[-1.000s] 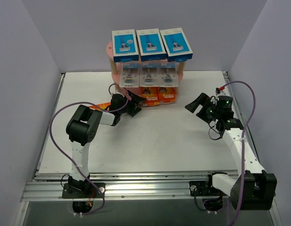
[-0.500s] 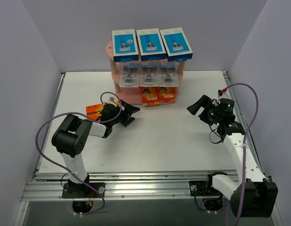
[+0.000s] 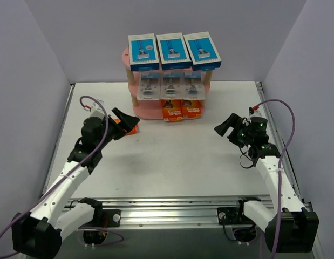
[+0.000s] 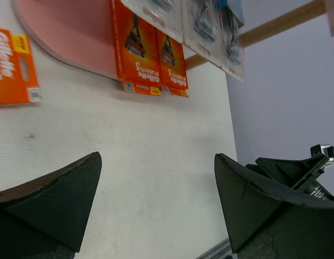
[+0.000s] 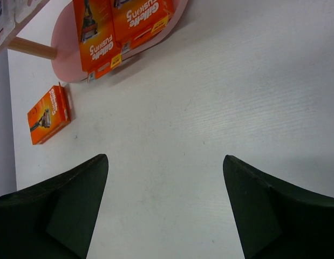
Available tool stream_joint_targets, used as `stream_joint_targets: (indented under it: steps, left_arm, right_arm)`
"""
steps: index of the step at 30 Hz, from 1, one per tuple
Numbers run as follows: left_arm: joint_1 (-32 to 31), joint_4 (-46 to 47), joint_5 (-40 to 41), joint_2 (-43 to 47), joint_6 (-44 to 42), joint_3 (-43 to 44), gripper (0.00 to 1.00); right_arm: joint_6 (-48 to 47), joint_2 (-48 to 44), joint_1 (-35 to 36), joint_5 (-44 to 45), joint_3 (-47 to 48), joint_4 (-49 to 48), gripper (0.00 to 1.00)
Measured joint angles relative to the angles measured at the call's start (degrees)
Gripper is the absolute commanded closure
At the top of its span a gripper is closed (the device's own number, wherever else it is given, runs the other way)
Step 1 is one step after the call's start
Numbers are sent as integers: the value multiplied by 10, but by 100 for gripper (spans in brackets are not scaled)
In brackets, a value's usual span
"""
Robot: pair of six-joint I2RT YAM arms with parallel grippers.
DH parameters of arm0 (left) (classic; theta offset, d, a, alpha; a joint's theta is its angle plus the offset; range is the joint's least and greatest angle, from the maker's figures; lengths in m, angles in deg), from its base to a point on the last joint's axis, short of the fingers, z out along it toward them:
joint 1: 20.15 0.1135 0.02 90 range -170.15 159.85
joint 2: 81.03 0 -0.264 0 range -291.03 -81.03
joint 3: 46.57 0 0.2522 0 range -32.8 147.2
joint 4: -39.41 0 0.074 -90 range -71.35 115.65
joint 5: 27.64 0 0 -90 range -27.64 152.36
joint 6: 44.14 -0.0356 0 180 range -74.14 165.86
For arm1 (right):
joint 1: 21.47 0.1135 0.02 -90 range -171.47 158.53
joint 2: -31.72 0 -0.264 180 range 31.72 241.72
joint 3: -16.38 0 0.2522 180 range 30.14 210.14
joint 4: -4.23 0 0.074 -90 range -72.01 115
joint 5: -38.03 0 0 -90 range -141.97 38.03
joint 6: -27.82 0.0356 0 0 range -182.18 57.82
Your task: Place and organize the shaving razors onto the shelf
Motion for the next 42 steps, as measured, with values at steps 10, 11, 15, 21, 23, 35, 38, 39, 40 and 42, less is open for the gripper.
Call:
stream_joint_targets:
  steps: [10,11,15,21,23,35,38,39,40,42]
  left_arm:
    - [240,-209,-21,-75,-110,69,0]
    - [256,-217,-24,-103,-114,76,0]
    - [285,-237,-35,-199,-125,125,11]
    - [286,-230,-30,-321,-131,263,24]
    - [286,-227,-17,-366,-139,316,29]
    - [239,-247,55,-577,-183,501,34]
    - [224,-253,56,-603,-185,524,34]
    - [219,-254,56,-610,-186,529,34]
    - [216,-255,57,-617,-186,534,34]
    - [209,-257,57,-627,-187,536,34]
  right_arm:
    - [-1,-42,24,-8,-85,-3,19]
    - [-3,-45,26,-8,-91,-2,19]
    - [-12,-59,40,-8,-103,4,19]
    - [-18,-81,62,-10,-108,8,19]
    - [-19,-85,68,-10,-108,7,19]
    - [-20,-93,74,-9,-108,7,19]
    - [-20,-93,74,-9,-108,7,19]
    - [-20,-92,74,-9,-108,6,19]
    - [-20,-92,74,-9,-108,6,19]
    - [-20,-90,74,-9,-109,5,19]
